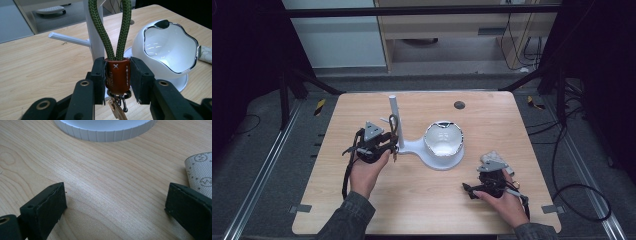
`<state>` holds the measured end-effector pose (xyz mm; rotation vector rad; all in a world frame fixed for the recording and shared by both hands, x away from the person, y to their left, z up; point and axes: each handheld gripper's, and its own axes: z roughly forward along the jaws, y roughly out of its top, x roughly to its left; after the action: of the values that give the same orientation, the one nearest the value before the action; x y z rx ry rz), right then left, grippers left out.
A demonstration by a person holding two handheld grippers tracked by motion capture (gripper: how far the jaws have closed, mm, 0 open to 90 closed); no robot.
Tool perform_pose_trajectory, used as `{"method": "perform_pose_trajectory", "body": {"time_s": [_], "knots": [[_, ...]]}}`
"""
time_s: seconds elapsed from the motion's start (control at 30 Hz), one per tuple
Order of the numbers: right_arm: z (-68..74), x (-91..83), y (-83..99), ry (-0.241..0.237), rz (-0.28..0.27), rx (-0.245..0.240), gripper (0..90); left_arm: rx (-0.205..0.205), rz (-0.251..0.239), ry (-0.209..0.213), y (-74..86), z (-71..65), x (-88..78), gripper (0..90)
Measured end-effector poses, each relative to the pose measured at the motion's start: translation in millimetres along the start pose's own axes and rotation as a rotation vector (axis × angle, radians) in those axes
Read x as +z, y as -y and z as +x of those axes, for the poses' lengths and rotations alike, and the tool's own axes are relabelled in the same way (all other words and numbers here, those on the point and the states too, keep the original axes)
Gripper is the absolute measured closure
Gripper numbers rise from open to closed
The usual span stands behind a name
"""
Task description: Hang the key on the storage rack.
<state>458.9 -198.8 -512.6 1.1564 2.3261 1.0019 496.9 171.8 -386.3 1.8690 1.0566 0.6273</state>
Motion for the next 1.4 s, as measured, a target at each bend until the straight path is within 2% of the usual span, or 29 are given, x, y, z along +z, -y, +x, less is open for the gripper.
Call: {"method": "perform_pose_trajectory", "body": {"time_s": [0.23, 0.63, 1.13, 1.4], "knots": [[0.1, -0.1, 0.1, -0.001, 0.0, 0.001, 3.4, 0.003, 0.005, -0.003, 0.2, 0.0, 3.9, 65.5], [0.6, -0.3, 0.4, -0.002, -0.001, 0.001, 3.3, -0.017, -0.005, -0.016, 1.0, 0.8, 12.5, 65.1], [0.6, -0.3, 0.4, -0.002, -0.001, 0.001, 3.3, -0.01, -0.004, -0.021, 1.1, -0.6, 15.8, 64.4], [0.6, -0.3, 0.4, -0.002, -0.001, 0.001, 3.3, 0.015, 0.018, -0.022, 5.1, -0.5, 11.8, 60.4]]}}
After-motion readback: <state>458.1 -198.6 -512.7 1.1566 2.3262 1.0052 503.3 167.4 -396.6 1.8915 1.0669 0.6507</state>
